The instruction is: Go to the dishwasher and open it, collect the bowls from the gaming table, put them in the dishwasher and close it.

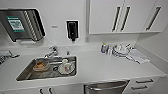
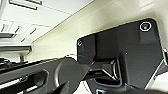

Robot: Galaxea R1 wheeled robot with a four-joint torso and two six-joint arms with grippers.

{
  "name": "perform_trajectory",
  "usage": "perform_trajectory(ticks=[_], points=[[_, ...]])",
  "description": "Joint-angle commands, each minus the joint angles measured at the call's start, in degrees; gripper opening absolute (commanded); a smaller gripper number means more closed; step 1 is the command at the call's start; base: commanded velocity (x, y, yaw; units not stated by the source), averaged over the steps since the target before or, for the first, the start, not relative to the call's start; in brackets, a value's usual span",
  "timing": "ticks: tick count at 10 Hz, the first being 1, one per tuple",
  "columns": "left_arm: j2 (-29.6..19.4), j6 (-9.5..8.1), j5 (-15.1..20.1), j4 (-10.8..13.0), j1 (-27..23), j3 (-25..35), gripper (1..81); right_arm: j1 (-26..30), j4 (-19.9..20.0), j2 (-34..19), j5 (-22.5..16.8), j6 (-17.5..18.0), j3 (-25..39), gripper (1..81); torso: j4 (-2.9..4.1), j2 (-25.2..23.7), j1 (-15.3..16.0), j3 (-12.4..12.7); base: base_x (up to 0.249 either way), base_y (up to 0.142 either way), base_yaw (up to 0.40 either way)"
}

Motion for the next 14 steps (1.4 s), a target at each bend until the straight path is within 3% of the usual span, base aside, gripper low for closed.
perform_trajectory(ticks=[1,2,4,6,9,12,13,14], points=[[-7.1,0.26,2.4,0.6,-3.6,6.4,81.1,5.1,-0.1,-5.7,-2.7,0.1,5.2,81.1,0.00,-5.4,3.5,-5.0,0.000,0.000,0.000],[-7.6,0.26,2.5,0.6,-4.1,6.7,81.1,5.3,0.0,-6.5,-1.1,0.2,5.5,81.1,0.00,-7.5,4.8,-2.8,0.000,0.000,0.000],[-10.0,0.26,2.5,0.6,-5.9,8.6,81.1,5.7,0.1,-8.1,1.5,0.7,6.2,81.1,0.00,-10.8,7.0,-4.4,0.000,0.000,0.000],[-14.0,0.08,3.1,0.0,-10.0,12.4,81.1,7.2,0.1,-8.6,1.7,1.8,6.6,81.1,0.00,-14.4,9.3,-5.2,0.000,0.000,0.000],[-18.2,-1.23,8.8,0.0,-18.6,16.7,81.1,9.5,0.2,-8.2,1.6,3.3,6.3,81.1,0.00,-20.4,13.0,-5.3,0.000,0.000,0.000],[-21.7,-1.23,11.3,0.8,-23.2,23.5,81.1,12.0,0.2,-8.5,1.2,6.0,5.9,81.1,0.00,-26.8,17.1,-5.3,0.000,0.000,0.000],[-22.3,-1.23,11.9,0.8,-23.7,24.8,81.1,12.8,0.2,-8.6,1.2,7.0,6.1,81.1,0.00,-28.7,18.3,-9.7,0.000,0.000,0.000],[-22.3,-1.23,11.9,0.8,-23.7,25.1,81.1,14.0,0.2,-9.0,1.2,8.5,6.4,81.1,0.00,-30.8,19.4,-10.9,0.000,0.000,0.000]])
